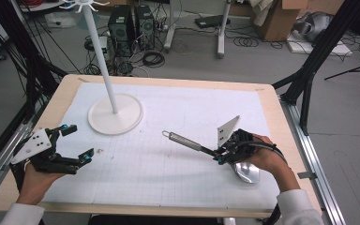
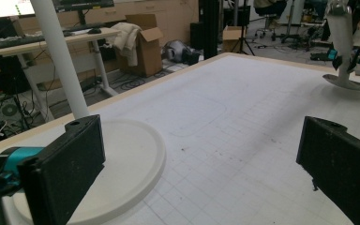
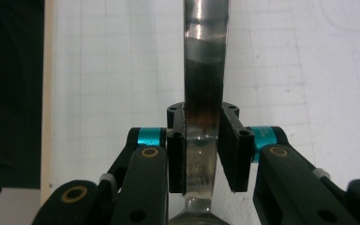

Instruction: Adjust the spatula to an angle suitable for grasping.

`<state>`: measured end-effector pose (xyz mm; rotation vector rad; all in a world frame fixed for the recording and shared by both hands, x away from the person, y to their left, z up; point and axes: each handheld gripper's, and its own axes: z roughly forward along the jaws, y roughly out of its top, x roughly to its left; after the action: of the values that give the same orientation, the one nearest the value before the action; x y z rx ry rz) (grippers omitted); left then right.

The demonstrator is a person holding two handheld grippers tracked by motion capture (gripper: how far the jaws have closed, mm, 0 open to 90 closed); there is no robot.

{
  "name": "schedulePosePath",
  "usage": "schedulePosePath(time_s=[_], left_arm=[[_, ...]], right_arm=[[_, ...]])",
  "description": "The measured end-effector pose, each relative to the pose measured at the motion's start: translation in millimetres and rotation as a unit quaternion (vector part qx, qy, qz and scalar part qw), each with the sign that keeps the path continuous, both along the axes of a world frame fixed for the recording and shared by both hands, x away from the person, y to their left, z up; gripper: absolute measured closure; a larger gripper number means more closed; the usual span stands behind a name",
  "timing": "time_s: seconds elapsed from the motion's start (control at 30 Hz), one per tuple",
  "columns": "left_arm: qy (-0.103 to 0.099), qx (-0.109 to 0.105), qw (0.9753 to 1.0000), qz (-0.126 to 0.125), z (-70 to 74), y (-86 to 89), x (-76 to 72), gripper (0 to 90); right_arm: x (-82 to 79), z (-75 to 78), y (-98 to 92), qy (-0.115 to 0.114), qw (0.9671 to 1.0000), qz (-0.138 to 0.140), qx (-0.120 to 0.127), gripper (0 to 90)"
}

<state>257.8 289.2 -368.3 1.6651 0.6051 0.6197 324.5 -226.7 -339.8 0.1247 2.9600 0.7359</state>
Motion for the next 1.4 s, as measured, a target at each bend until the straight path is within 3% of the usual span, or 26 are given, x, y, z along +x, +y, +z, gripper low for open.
schedulePosePath(time_s=[0.17, 0.23, 0.47, 0.53, 0.57, 0.63, 0.7, 0.73, 0.77, 0.97, 1.0, 1.07, 1.1, 1.13, 1.23, 1.27, 1.3, 1.4], left_arm=[[-0.003, -0.002, 1.0000, -0.002, 3.1, -1.3, 0.3, 1.8], [-0.005, -0.003, 1.0000, -0.002, 4.6, -1.9, -0.3, 1.8], [-0.006, 0.001, 1.0000, -0.002, 7.9, -2.3, -1.0, 1.7], [-0.006, 0.003, 1.0000, -0.002, 9.1, -2.5, -1.0, 1.7], [-0.005, 0.004, 1.0000, -0.001, 10.1, -2.5, -0.8, 1.7], [-0.006, 0.008, 0.9999, 0.000, 12.5, -2.5, -0.6, 1.8], [-0.006, 0.008, 0.9999, 0.002, 15.3, -2.8, -0.3, 1.7], [-0.006, 0.011, 0.9999, 0.003, 16.8, -2.8, -0.2, 1.7], [-0.007, 0.010, 0.9999, 0.004, 18.2, -3.0, -0.3, 1.7], [-0.008, 0.017, 0.9998, 0.003, 26.5, -6.2, 0.3, 1.8], [-0.009, 0.017, 0.9998, 0.002, 28.1, -6.4, 0.8, 1.8], [-0.009, 0.017, 0.9998, 0.004, 31.4, -7.1, 1.3, 1.7], [-0.010, 0.017, 0.9998, 0.004, 33.2, -7.5, 1.5, 1.7], [-0.010, 0.016, 0.9998, 0.004, 34.8, -8.2, 1.6, 1.8], [-0.011, 0.019, 0.9997, 0.004, 39.7, -10.7, 1.4, 1.8], [-0.011, 0.020, 0.9997, 0.005, 41.2, -11.6, 1.2, 1.7], [-0.011, 0.019, 0.9997, 0.006, 42.6, -12.6, 1.0, 1.7], [-0.013, 0.020, 0.9997, 0.007, 46.3, -15.4, 1.1, 1.8]], right_arm=[[-0.1, 7.6, -0.2, 0.000, 0.9994, -0.011, 0.033, 74.8], [-0.8, 14.7, -0.9, -0.004, 0.9980, -0.019, 0.060, 74.8], [-1.6, 23.6, -1.3, -0.017, 0.9948, -0.032, 0.096, 74.8], [-0.4, 28.8, -3.5, -0.019, 0.9907, -0.038, 0.129, 74.8], [-0.4, 28.8, -3.5, -0.019, 0.9907, -0.038, 0.129, 74.8], [0.2, 34.7, -4.8, -0.018, 0.9861, -0.044, 0.159, 74.8], [-0.2, 36.6, -4.7, -0.019, 0.9848, -0.046, 0.167, 74.8], [-0.7, 40.1, -4.1, -0.026, 0.9820, -0.051, 0.180, 74.8], [-0.7, 40.1, -4.1, -0.026, 0.9820, -0.051, 0.180, 74.8], [-2.0, 46.0, 0.2, -0.037, 0.9739, -0.065, 0.214, 74.8], [-2.0, 46.0, 0.2, -0.037, 0.9739, -0.065, 0.214, 74.8], [-1.3, 47.4, 2.7, -0.030, 0.9695, -0.060, 0.236, 74.8], [-1.3, 47.4, 2.7, -0.030, 0.9695, -0.060, 0.236, 74.8], [-1.9, 49.1, 5.5, -0.032, 0.9667, -0.060, 0.247, 74.8], [-2.3, 51.1, 8.3, -0.039, 0.9641, -0.067, 0.254, 74.8], [-2.1, 52.7, 11.4, -0.042, 0.9612, -0.073, 0.263, 74.8], [-2.1, 52.7, 11.4, -0.042, 0.9612, -0.073, 0.263, 74.8], [-1.8, 54.3, 15.5, -0.046, 0.9566, -0.086, 0.275, 74.8]])
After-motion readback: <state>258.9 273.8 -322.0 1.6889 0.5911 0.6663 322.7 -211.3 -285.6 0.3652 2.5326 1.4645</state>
